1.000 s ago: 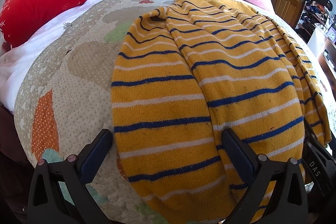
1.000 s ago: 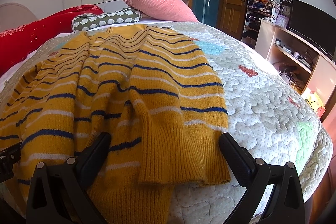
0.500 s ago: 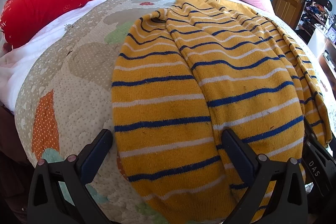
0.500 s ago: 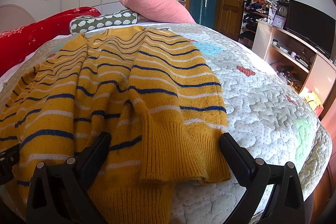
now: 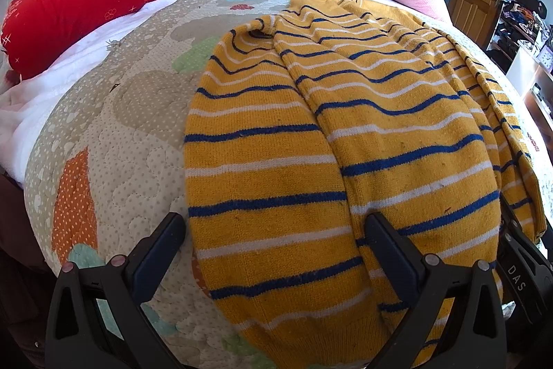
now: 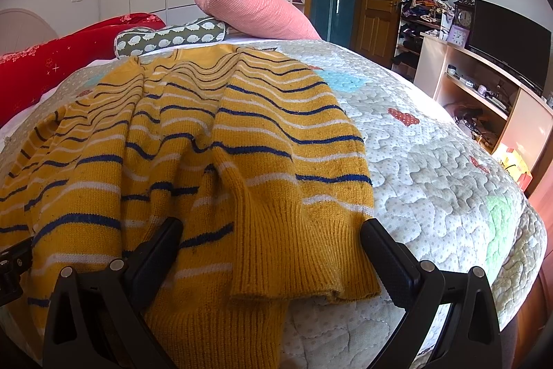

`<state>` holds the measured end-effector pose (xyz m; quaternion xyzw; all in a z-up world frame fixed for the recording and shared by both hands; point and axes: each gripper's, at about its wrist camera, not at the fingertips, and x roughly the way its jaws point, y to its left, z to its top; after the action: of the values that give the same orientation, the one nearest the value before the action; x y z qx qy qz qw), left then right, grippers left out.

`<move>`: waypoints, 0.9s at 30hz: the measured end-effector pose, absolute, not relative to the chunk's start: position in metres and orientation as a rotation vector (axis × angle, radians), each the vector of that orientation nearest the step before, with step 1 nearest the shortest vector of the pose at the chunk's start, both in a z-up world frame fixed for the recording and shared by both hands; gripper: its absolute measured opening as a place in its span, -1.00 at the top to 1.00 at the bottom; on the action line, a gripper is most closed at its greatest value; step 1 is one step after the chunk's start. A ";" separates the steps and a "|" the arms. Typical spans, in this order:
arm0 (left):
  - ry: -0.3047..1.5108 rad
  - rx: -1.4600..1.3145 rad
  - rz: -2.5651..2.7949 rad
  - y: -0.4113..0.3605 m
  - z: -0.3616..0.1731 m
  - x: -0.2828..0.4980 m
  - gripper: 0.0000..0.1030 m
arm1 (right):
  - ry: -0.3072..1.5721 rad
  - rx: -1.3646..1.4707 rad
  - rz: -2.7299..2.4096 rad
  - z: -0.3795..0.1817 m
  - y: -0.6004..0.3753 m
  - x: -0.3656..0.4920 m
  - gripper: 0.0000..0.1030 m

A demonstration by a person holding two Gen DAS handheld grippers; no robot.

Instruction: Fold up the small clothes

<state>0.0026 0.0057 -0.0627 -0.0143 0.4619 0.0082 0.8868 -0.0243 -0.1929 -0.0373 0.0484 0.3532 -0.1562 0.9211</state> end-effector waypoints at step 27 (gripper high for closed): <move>0.973 -0.062 -0.010 0.015 -0.055 0.000 -1.00 | 0.782 0.089 -0.262 -0.031 -0.201 -0.017 -0.99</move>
<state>-0.0002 0.0148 -0.0554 -0.0296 0.4673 -0.0049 0.8836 -0.0166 -0.2013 -0.0306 0.0435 0.3797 -0.1273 0.9153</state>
